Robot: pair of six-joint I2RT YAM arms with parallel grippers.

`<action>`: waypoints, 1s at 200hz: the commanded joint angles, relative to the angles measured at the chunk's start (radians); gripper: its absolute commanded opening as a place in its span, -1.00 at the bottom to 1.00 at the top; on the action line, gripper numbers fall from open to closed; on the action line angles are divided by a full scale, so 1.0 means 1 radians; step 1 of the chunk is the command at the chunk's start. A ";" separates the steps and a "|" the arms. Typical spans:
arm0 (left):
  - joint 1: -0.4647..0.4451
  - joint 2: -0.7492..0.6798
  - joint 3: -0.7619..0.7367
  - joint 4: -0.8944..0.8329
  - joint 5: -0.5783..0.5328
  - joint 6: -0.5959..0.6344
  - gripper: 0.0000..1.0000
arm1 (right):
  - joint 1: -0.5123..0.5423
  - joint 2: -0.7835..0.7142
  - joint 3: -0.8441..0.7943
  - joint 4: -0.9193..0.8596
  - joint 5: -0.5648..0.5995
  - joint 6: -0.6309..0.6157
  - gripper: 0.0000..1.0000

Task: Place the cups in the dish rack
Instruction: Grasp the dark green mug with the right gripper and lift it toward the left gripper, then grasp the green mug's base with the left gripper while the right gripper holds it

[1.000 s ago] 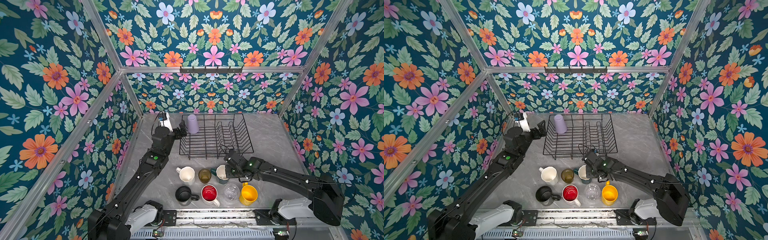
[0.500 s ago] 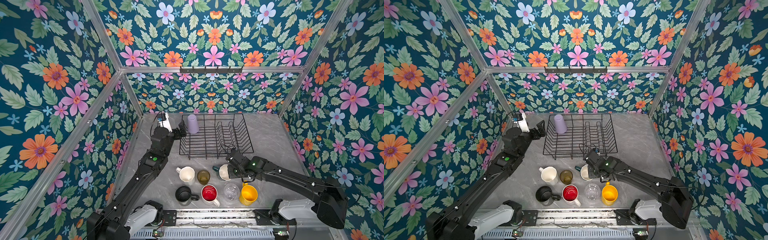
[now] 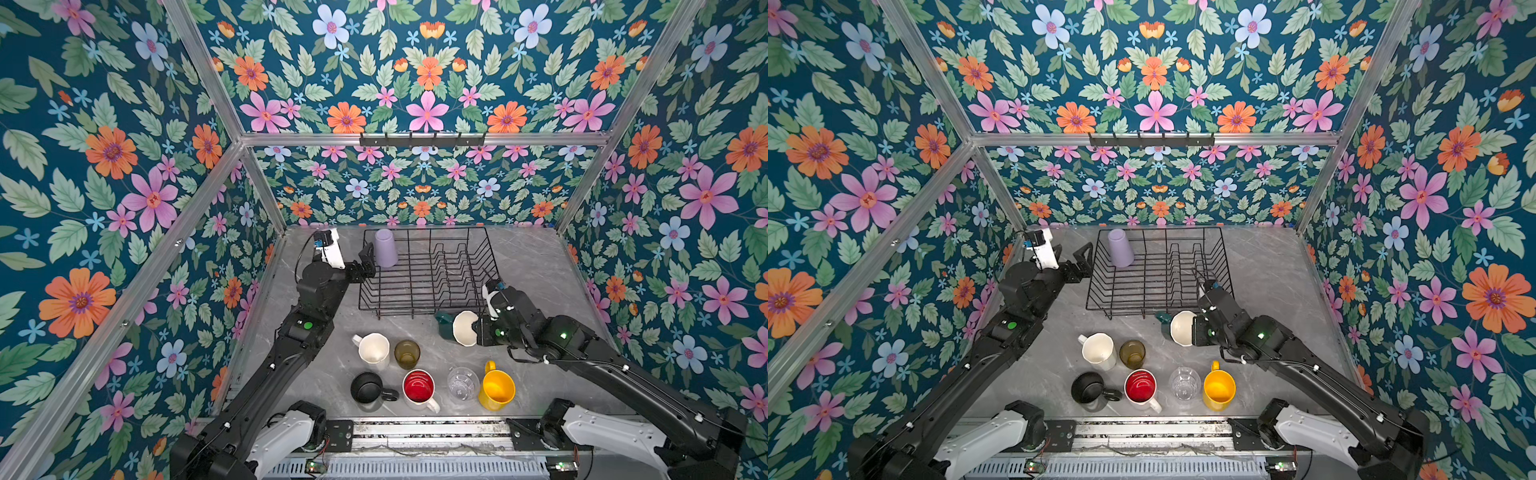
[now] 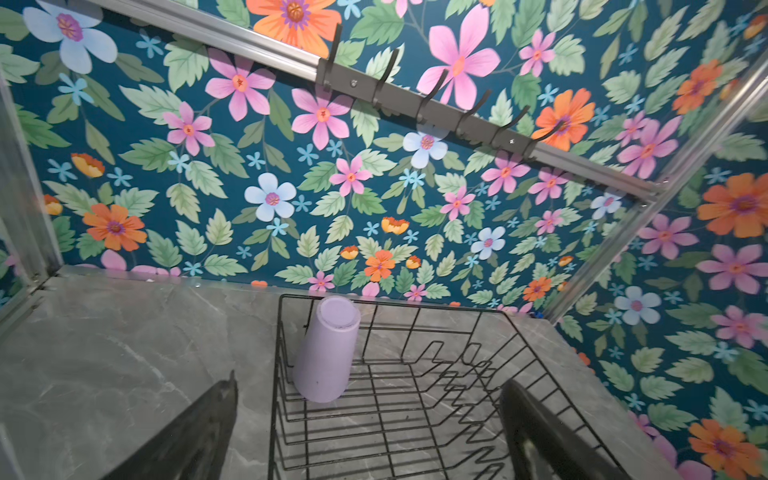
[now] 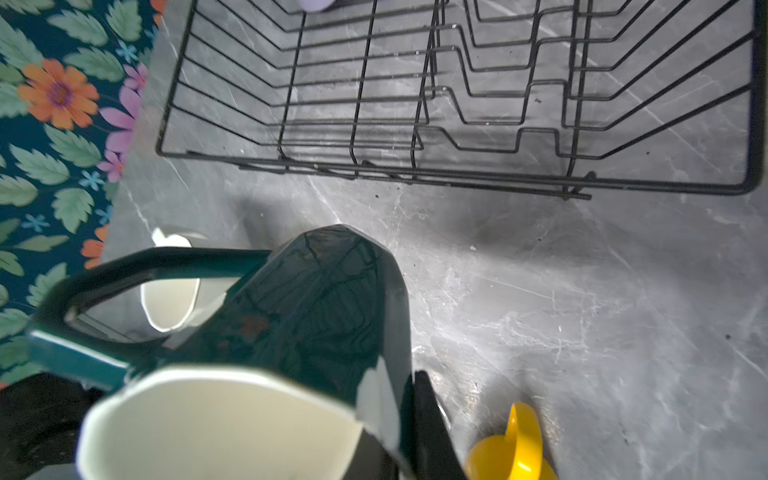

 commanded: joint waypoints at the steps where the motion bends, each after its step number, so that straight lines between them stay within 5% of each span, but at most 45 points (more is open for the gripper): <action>1: 0.001 -0.026 -0.030 0.116 0.139 0.019 0.99 | -0.053 -0.024 -0.008 0.164 -0.173 0.000 -1.00; 62: 0.000 -0.044 -0.093 0.256 0.575 0.064 0.99 | -0.308 0.036 -0.075 0.521 -0.668 0.155 -1.00; 93: 0.000 -0.016 -0.097 0.294 0.786 0.065 1.00 | -0.393 0.072 -0.098 0.657 -0.811 0.233 -1.00; 200: -0.002 0.027 -0.079 0.271 0.939 0.065 0.99 | -0.434 0.154 -0.062 1.001 -1.031 0.374 -1.00</action>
